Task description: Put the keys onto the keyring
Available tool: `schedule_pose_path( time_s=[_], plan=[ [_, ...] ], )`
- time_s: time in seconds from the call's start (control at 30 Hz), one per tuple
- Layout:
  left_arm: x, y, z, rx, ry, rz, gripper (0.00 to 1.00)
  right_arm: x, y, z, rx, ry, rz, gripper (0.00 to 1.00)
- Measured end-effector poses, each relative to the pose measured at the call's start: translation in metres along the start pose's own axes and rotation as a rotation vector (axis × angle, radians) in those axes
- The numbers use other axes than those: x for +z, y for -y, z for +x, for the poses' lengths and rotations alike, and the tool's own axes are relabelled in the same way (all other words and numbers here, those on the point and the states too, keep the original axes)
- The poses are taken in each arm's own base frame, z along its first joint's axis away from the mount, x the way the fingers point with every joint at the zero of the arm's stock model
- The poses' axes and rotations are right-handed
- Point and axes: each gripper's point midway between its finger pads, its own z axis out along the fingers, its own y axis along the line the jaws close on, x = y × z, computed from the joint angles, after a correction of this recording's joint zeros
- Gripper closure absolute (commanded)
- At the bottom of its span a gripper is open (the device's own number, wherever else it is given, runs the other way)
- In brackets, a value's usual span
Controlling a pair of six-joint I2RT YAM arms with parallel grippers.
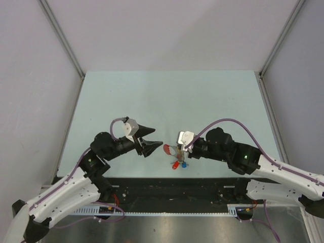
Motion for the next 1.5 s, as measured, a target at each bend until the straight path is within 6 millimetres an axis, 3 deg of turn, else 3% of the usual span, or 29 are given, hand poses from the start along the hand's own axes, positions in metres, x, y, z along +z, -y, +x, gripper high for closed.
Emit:
schedule_pose_path(
  time_s=[0.33,0.47,0.67,0.8,1.07,1.2,1.33,1.4,1.5],
  plan=[
    [-0.003,0.006,0.017,0.066,-0.1,0.058,0.24,0.001,-0.001,-0.001,0.01,-0.01,-0.048,1.0],
    [0.0,0.012,0.016,0.111,-0.144,0.115,0.24,0.008,-0.006,-0.006,0.008,-0.01,-0.099,1.0],
    [-0.006,0.011,0.008,0.177,-0.163,0.114,0.19,0.024,-0.004,0.006,0.018,-0.064,-0.122,1.0],
    [-0.02,-0.007,0.001,0.19,-0.12,-0.027,0.08,0.033,0.033,0.011,0.083,-0.102,-0.036,1.0],
    [-0.077,-0.057,-0.011,0.088,0.035,-0.437,0.01,0.045,0.167,0.032,0.277,-0.124,0.299,1.0],
    [-0.112,-0.074,-0.021,0.032,0.129,-0.607,0.0,0.035,0.211,0.056,0.385,-0.132,0.443,1.0],
    [-0.139,-0.085,-0.022,-0.008,0.176,-0.726,0.0,0.028,0.23,0.077,0.479,-0.126,0.519,1.0],
    [-0.148,-0.089,-0.017,-0.022,0.169,-0.765,0.0,0.032,0.223,0.093,0.53,-0.133,0.523,1.0],
    [-0.157,-0.091,-0.01,-0.039,0.162,-0.794,0.0,0.04,0.194,0.132,0.623,-0.181,0.501,0.95]
  ],
)
